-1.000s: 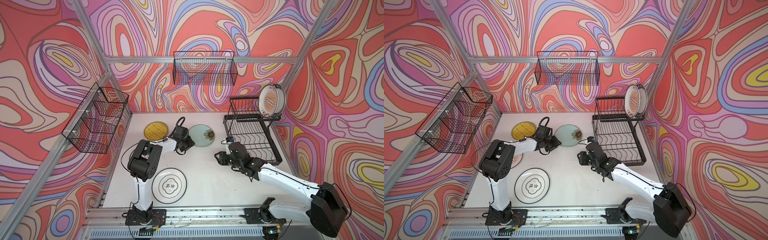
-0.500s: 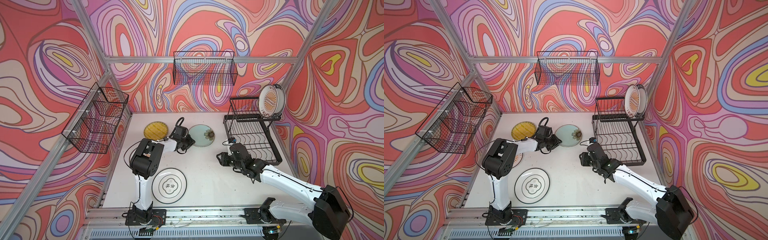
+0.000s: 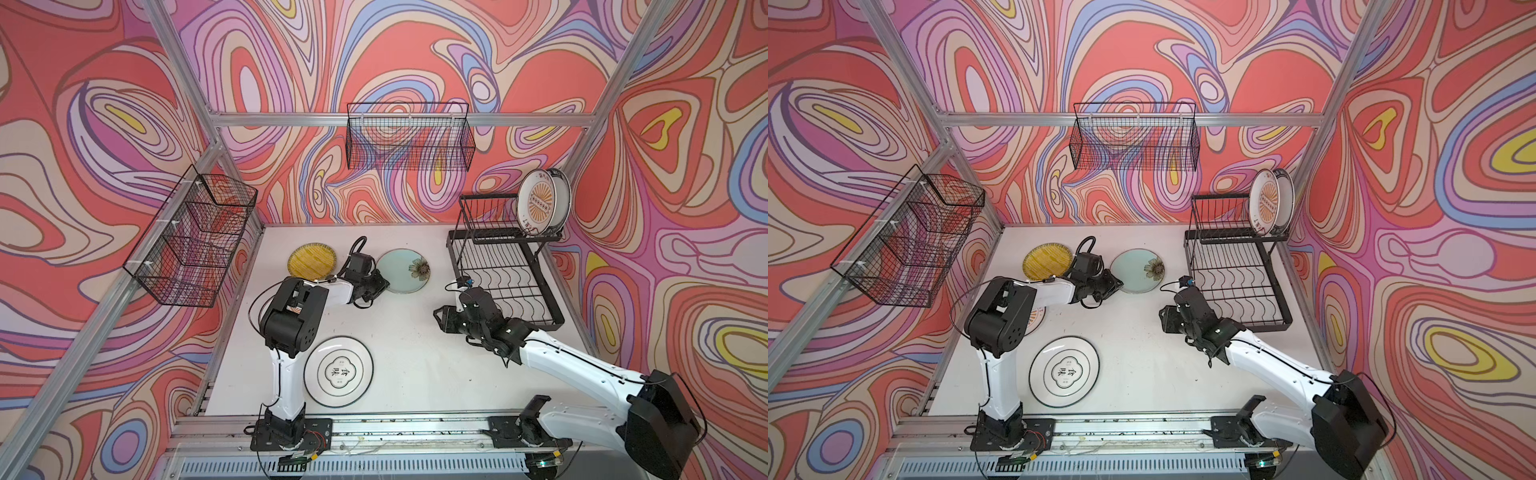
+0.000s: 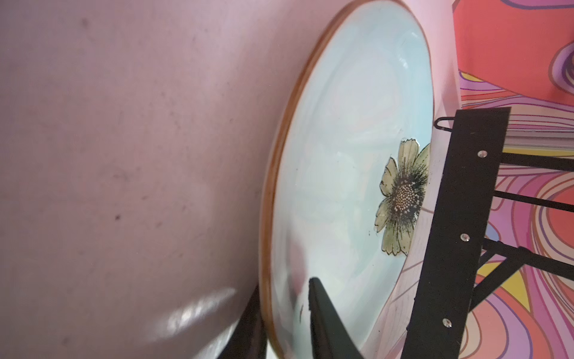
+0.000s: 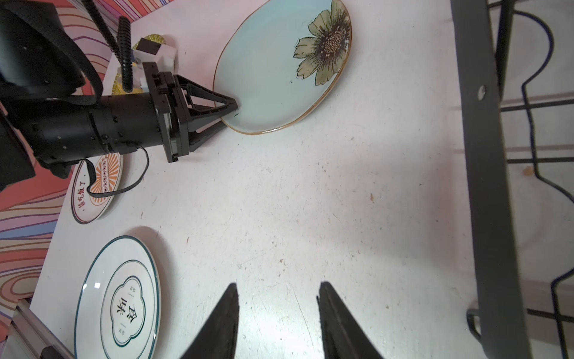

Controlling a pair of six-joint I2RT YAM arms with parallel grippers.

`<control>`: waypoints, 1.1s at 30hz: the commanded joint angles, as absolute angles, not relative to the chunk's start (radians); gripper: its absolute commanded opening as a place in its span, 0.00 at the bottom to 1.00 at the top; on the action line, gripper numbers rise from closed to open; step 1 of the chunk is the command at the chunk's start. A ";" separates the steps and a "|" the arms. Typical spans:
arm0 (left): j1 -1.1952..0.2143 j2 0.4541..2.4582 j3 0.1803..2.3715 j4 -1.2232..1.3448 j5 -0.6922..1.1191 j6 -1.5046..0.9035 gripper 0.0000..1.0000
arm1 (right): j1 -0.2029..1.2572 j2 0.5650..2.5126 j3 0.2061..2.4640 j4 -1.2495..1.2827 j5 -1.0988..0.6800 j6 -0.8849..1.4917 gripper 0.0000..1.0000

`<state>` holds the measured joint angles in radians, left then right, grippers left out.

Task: Load plates into a dish rack
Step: Pick up the plate from the top-center of the table.

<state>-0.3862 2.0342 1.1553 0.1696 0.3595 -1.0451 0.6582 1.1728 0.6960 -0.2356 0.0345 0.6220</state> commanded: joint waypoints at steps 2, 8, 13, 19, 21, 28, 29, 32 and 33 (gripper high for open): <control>-0.382 2.023 1.129 0.146 0.337 -1.050 0.25 | 0.668 1.152 0.677 -0.236 0.047 0.633 0.43; -0.383 2.026 1.131 0.152 0.337 -1.052 0.22 | 0.670 1.159 0.677 -0.234 0.046 0.635 0.43; -0.383 2.022 1.125 0.164 0.336 -1.058 0.19 | 0.670 1.173 0.695 -0.242 0.049 0.619 0.43; -0.381 2.017 1.133 0.163 0.333 -1.063 0.14 | 0.671 1.182 0.701 -0.233 0.057 0.619 0.43; -0.382 2.016 1.139 0.158 0.331 -1.061 0.12 | 0.670 1.184 0.702 -0.225 0.056 0.621 0.43; -0.382 2.004 1.132 0.175 0.337 -1.068 0.06 | 0.670 1.204 0.707 -0.233 0.055 0.619 0.43; -0.381 1.998 1.130 0.175 0.336 -1.068 0.06 | 0.670 1.205 0.707 -0.235 0.057 0.618 0.43; -0.382 1.979 1.128 0.166 0.322 -1.065 0.02 | 0.670 1.206 0.708 -0.237 0.061 0.617 0.43; -0.380 1.975 1.131 0.158 0.318 -1.062 0.02 | 0.670 1.207 0.711 -0.238 0.063 0.618 0.43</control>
<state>-0.3794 2.0045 1.1435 0.2184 0.3561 -1.0893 0.6628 1.2007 0.6865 -0.2344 0.0391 0.6270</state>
